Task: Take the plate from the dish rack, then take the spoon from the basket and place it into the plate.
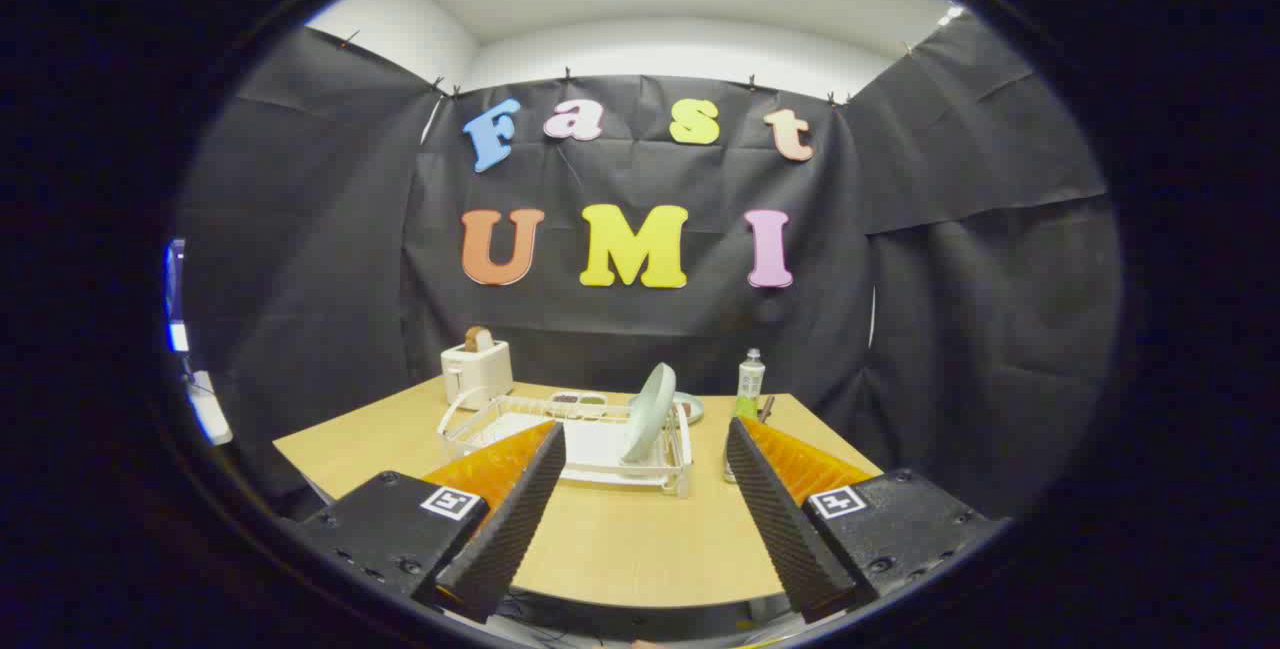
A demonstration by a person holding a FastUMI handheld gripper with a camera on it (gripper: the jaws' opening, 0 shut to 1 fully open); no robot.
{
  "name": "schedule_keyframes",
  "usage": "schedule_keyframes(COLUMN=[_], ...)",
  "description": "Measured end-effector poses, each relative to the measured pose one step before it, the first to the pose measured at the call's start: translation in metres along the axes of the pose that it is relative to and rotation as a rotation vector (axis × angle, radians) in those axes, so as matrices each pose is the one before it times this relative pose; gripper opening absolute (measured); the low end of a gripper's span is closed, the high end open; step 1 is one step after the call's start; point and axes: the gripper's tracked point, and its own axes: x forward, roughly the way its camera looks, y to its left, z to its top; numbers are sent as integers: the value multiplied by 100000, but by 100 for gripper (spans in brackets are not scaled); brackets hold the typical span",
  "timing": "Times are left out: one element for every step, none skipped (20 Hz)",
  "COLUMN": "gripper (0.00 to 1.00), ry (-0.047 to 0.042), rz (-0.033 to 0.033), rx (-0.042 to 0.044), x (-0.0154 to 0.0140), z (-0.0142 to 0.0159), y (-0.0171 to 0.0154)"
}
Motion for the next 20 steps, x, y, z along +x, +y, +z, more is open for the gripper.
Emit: schedule_keyframes(gripper=[100,100,100,100,100,100,100,100,100,100,100,100,100,100,100,100,100,100,100,100], ry=[241,-300,-1139,-1250,-1151,-899,-362,-456,-746,-983,-917,-407,-76,347,395,438,56,129,64,-846], rz=[310,393,315,545,533,217,-255,-311,256,857,221,-263,-612,-578,-663,-371,-426,-512,180,960], rx=[-188,72,437,829,1153,1353,1085,1063,478,328,162,185,343,396,158,-62,-128,-234,-65,520], x=[-72,-180,-238,-124,-169,-272,-285,-182,-255,-153,-171,-36,-84,-72,59,-120,-28,-47,-57,52], z=[158,242,439,313,297,144,162,59,172,172,208,-51,49,-182,-32,-149,63,19,-10,81], y=[281,365,178,130,92,18,-111,-161,21,180,76,-292,-226,-111,-191,-112,-126,-98,-92,239])
